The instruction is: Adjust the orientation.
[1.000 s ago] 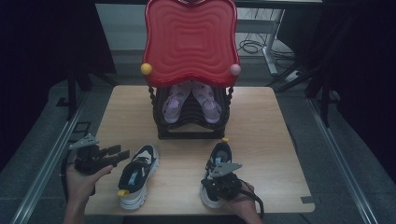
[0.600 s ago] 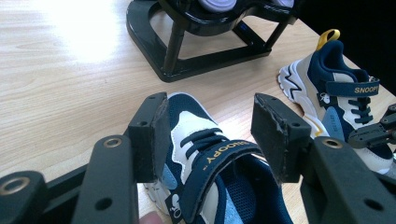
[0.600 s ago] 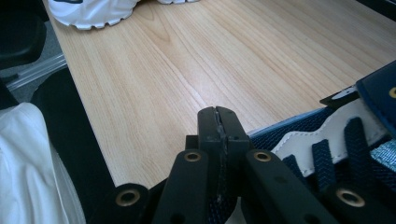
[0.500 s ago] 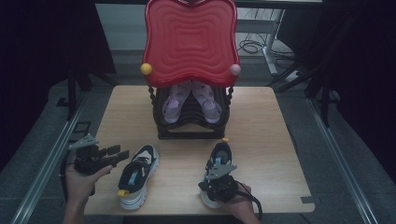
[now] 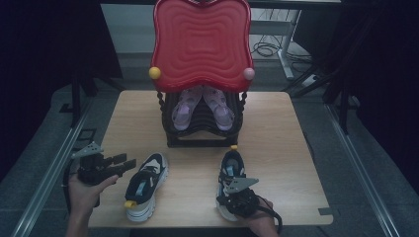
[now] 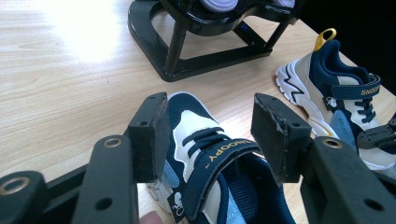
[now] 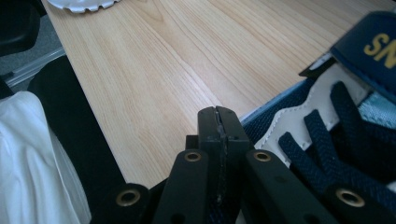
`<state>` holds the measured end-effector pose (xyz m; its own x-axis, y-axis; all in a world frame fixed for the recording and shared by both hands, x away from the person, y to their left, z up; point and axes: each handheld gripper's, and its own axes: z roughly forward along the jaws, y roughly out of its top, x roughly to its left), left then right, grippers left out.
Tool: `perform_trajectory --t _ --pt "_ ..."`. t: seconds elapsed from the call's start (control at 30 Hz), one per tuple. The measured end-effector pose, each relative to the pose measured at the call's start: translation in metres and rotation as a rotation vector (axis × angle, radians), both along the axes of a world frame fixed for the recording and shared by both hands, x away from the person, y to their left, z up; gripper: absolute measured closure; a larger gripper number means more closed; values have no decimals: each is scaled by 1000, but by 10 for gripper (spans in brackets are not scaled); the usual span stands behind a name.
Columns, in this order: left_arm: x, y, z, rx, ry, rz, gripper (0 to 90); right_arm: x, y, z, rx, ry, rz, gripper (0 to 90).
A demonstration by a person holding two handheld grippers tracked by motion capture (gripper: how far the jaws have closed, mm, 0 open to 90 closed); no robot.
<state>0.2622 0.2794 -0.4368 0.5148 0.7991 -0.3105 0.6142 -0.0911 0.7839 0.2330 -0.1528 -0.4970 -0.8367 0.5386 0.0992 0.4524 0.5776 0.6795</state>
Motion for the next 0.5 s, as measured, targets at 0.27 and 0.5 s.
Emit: perform_trajectory --t 0.27,0.5 --pt "0 0 0 2 1 -3 470 -6 -16 0 0 6 -25 897" --pt "1 -1 -1 2 4 -2 469 -10 -30 0 6 14 -48 897"
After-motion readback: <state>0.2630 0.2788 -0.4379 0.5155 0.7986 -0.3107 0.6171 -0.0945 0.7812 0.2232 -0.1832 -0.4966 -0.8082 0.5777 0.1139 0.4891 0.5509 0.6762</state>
